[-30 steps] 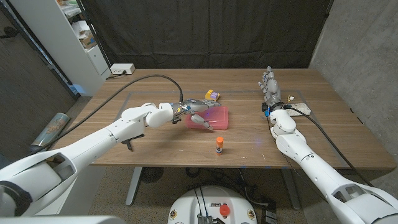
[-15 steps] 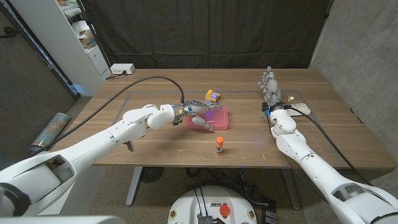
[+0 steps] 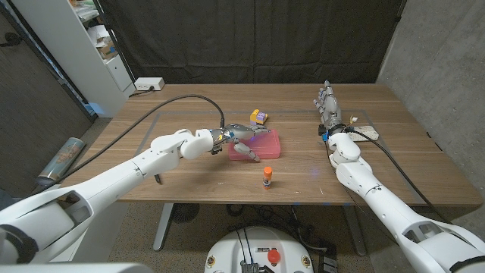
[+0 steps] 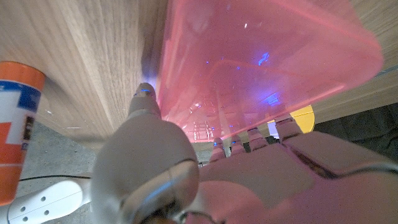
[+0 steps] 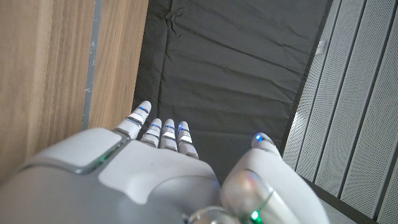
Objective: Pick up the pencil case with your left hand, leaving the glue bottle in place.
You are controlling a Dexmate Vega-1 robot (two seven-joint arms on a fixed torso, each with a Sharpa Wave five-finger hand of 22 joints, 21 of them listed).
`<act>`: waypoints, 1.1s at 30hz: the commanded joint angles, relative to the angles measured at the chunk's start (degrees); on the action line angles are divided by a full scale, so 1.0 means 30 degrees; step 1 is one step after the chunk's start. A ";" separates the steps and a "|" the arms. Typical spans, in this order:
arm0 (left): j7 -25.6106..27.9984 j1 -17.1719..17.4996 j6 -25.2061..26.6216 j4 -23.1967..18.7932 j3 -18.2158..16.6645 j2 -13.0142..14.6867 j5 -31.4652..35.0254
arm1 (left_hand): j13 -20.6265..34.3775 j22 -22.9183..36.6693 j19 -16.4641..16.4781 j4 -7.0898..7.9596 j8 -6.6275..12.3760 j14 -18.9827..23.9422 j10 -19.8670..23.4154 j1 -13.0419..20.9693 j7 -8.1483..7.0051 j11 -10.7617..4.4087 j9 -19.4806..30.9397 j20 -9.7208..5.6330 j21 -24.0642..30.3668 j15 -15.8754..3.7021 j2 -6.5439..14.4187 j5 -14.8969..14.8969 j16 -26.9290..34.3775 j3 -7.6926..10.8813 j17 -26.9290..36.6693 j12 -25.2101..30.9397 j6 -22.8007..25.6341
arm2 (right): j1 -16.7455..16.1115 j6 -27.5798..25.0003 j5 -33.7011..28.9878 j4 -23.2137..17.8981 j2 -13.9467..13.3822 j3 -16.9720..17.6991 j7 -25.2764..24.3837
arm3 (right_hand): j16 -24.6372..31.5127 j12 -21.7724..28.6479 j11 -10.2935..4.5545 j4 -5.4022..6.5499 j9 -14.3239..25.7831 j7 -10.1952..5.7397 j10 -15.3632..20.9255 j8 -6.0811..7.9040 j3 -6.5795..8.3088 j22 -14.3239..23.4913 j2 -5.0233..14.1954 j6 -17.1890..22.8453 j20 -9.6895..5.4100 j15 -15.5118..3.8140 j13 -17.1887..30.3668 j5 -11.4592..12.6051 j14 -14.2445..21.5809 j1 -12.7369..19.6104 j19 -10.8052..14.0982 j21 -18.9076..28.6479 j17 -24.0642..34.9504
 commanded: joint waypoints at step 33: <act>0.0816 0.1266 0.1219 -0.1438 -0.0820 0.0360 -0.1369 | 0.0399 0.0238 0.4900 -0.0353 0.0578 0.2316 0.0730 0.5701 0.0619 0.0089 0.0252 -0.0379 0.1503 -0.0210 0.2910 -0.2322 0.1279 0.2445 0.1274 0.0633 0.1545 | -0.0143 -0.0138 0.0017 -0.0258 -0.0151 -0.0045 0.0047 | 0.0103 0.0036 0.0084 -0.0005 0.0097 -0.0104 -0.0069 0.0119 -0.0211 0.0103 -0.0009 0.0075 0.0086 0.0084 0.0071 0.0063 0.0015 0.0193 0.0061 0.0163 0.0120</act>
